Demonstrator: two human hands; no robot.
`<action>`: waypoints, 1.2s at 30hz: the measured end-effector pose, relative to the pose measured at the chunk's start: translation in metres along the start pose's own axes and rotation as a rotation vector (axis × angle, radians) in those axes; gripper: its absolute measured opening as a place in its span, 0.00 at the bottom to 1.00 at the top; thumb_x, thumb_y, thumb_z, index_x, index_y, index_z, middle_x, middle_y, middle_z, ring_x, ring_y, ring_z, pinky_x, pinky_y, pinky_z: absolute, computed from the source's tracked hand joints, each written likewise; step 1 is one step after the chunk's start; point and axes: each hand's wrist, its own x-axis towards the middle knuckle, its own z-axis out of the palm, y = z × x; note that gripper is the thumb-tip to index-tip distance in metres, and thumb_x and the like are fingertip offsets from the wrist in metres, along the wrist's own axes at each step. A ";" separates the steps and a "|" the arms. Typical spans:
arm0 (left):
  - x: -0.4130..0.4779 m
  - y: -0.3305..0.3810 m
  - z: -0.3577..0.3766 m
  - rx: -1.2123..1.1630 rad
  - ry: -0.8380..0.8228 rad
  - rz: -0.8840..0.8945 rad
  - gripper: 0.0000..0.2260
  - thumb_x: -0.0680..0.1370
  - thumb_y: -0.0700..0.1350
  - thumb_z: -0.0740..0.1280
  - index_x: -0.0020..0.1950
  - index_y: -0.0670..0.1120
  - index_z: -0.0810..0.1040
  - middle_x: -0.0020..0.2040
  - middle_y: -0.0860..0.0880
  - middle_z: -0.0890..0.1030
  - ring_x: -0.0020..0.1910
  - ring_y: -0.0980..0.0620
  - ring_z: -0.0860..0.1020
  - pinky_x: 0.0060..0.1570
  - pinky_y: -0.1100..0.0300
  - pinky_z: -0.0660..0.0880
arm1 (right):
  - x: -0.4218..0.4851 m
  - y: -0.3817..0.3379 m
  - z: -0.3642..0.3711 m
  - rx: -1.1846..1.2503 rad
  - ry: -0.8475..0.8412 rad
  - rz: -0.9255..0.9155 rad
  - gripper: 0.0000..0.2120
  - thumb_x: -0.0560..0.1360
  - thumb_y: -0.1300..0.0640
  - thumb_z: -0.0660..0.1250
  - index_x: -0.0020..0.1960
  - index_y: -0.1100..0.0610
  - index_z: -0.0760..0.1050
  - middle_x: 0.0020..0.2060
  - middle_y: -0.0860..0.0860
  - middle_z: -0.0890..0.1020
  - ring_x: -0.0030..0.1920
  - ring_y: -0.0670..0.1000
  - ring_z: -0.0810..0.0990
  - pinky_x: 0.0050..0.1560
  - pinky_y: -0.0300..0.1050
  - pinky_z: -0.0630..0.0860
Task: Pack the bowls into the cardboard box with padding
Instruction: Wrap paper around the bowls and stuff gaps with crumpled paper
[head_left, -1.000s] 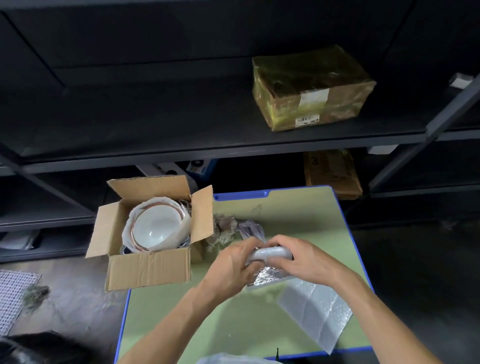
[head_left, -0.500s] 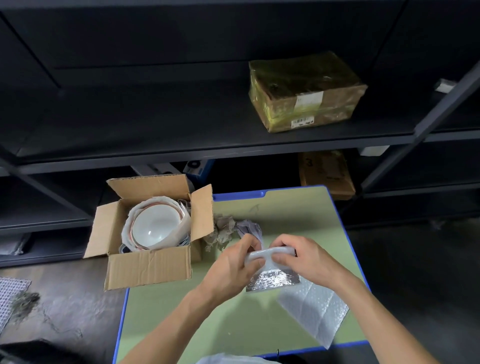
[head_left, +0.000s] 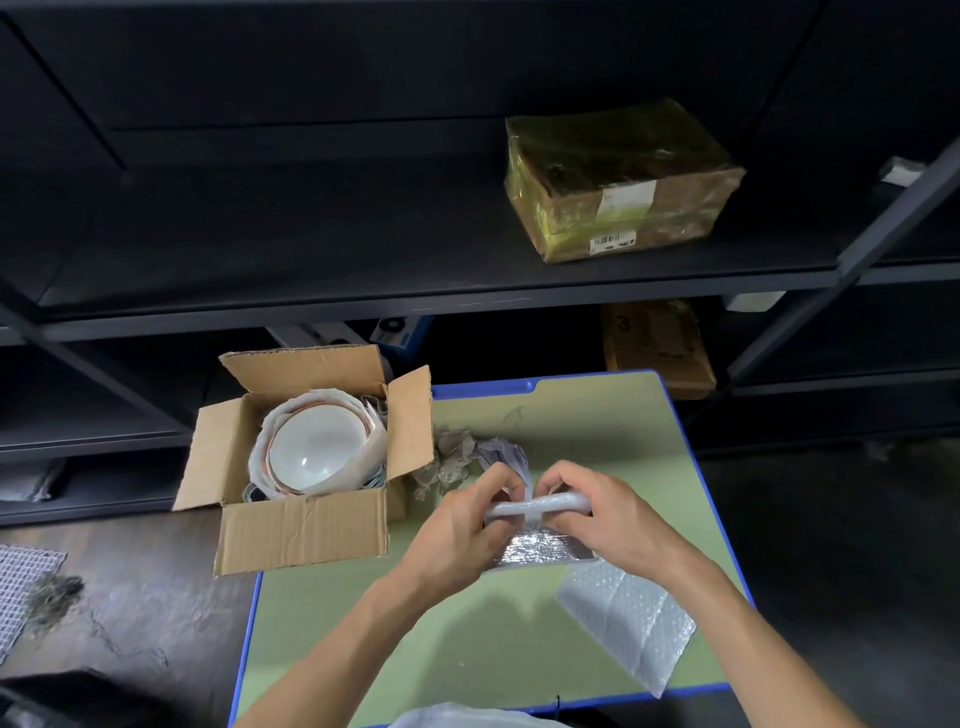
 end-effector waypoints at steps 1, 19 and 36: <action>0.000 0.000 -0.001 -0.001 0.003 0.003 0.10 0.76 0.37 0.64 0.47 0.52 0.68 0.33 0.47 0.74 0.30 0.52 0.67 0.32 0.55 0.66 | -0.001 -0.001 -0.001 0.000 -0.020 -0.014 0.09 0.76 0.58 0.68 0.52 0.45 0.75 0.41 0.49 0.81 0.39 0.56 0.79 0.41 0.50 0.78; -0.003 -0.002 -0.004 -0.085 -0.098 -0.098 0.13 0.72 0.36 0.67 0.50 0.54 0.75 0.38 0.57 0.74 0.33 0.56 0.68 0.34 0.65 0.66 | -0.004 0.009 -0.006 0.060 -0.037 -0.013 0.07 0.75 0.58 0.70 0.49 0.48 0.76 0.41 0.40 0.79 0.43 0.61 0.76 0.46 0.50 0.74; 0.002 -0.006 -0.008 -0.330 0.052 -0.121 0.08 0.76 0.42 0.72 0.49 0.51 0.75 0.36 0.51 0.78 0.33 0.49 0.73 0.34 0.54 0.70 | 0.006 -0.003 0.003 0.281 0.090 0.033 0.07 0.74 0.64 0.72 0.46 0.53 0.81 0.36 0.50 0.80 0.35 0.49 0.79 0.36 0.47 0.81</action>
